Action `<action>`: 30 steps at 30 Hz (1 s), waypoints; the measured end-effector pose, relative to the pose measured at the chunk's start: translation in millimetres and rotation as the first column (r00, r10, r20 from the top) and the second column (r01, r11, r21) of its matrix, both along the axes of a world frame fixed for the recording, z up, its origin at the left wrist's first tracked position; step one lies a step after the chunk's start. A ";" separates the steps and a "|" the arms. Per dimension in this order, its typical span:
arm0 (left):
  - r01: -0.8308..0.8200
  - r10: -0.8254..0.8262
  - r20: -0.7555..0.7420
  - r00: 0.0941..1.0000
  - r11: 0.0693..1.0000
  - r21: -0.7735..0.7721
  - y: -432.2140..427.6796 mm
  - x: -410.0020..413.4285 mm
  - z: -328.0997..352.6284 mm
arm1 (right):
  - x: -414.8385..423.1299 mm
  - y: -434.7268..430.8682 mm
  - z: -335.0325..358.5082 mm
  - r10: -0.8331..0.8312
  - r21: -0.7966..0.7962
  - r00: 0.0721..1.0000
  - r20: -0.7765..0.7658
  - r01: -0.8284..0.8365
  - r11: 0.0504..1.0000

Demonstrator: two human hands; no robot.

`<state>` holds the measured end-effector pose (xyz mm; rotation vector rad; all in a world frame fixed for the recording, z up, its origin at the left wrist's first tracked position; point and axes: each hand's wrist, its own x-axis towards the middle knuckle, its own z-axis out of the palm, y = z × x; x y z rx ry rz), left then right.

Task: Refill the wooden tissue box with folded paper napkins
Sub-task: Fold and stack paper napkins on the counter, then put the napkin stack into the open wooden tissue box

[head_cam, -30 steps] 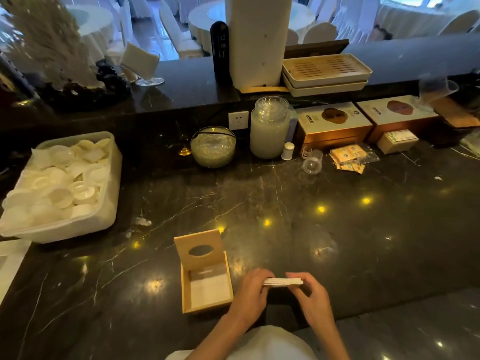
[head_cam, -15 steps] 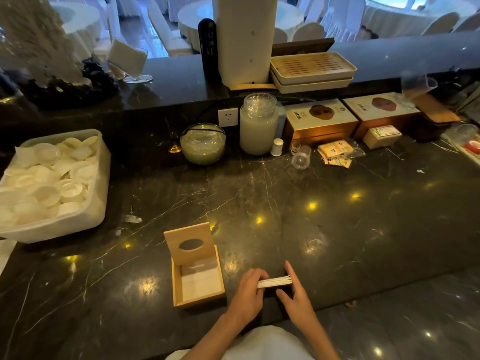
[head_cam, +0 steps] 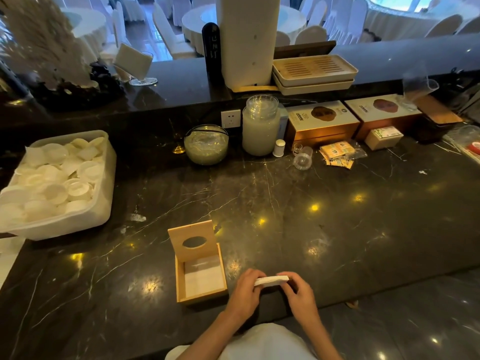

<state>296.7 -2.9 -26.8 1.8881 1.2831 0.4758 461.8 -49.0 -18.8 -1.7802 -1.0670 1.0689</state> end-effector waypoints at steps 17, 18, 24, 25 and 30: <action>-0.076 0.098 0.106 0.990 0.977 -0.197 -8.6 -18.3 54.7 | 9.3 9.5 31.6 0.069 -0.074 0.983 -0.169 -0.083 0.994; -0.086 0.108 0.118 0.987 0.980 -0.178 -6.1 -23.0 65.9 | 8.5 14.4 42.9 0.091 -0.056 0.974 -0.209 -0.105 0.993; -0.115 0.122 0.094 0.988 0.990 -0.082 19.2 -70.9 112.0 | -11.6 49.4 103.8 0.483 -0.037 0.865 -0.139 -0.492 0.870; -0.108 0.112 0.078 0.991 0.992 -0.058 23.2 -79.9 118.0 | -19.9 56.9 111.7 0.558 -0.061 0.825 -0.084 -0.564 0.824; -0.158 0.159 0.064 0.985 0.987 -0.012 30.5 -120.6 138.1 | -82.2 89.9 138.9 0.736 -0.104 0.650 0.188 -0.732 0.673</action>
